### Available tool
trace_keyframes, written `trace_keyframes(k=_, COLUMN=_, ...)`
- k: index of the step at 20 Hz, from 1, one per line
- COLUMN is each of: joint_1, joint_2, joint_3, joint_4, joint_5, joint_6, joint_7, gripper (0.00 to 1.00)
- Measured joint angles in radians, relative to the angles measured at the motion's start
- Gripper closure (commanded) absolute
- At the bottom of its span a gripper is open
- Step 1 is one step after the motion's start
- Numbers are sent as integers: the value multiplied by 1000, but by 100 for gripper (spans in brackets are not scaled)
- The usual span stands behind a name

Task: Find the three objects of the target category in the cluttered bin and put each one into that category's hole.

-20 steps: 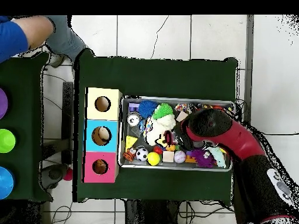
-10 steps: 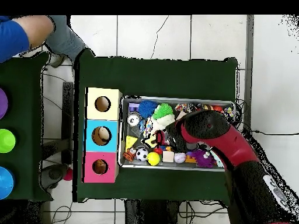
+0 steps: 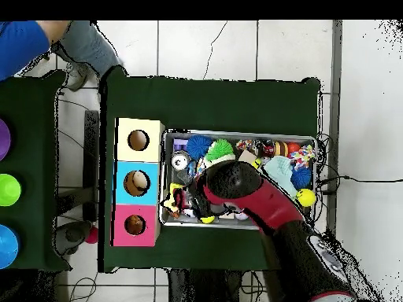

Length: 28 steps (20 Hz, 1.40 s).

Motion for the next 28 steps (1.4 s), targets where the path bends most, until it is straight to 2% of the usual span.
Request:
trace_keyframes(k=5, joint_1=124, joint_2=4, joint_3=-54, joint_4=20, joint_5=0, joint_6=-101, joint_7=45, gripper=100)
trace_keyframes(k=7, joint_1=214, joint_2=8, joint_3=-99, joint_4=24, joint_5=0, joint_6=-143, joint_7=107, gripper=100)
trace_keyframes(k=10, joint_1=289, joint_2=-6, joint_3=-157, joint_4=20, joint_5=2, joint_6=-163, joint_7=191, gripper=100)
trace_keyframes(k=15, joint_1=386, joint_2=-29, joint_3=-256, joint_4=19, joint_5=3, joint_6=-163, joint_7=359, gripper=100)
trace_keyframes(k=17, joint_1=408, joint_2=-33, joint_3=-275, joint_4=20, joint_5=2, joint_6=-162, joint_7=400, gripper=100)
trace_keyframes(k=22, joint_1=453, joint_2=-57, joint_3=-321, joint_4=26, joint_5=2, joint_6=-125, joint_7=485, gripper=100)
trace_keyframes(k=28, joint_1=482, joint_2=-107, joint_3=-365, joint_4=26, joint_5=2, joint_6=36, joint_7=510, gripper=100)
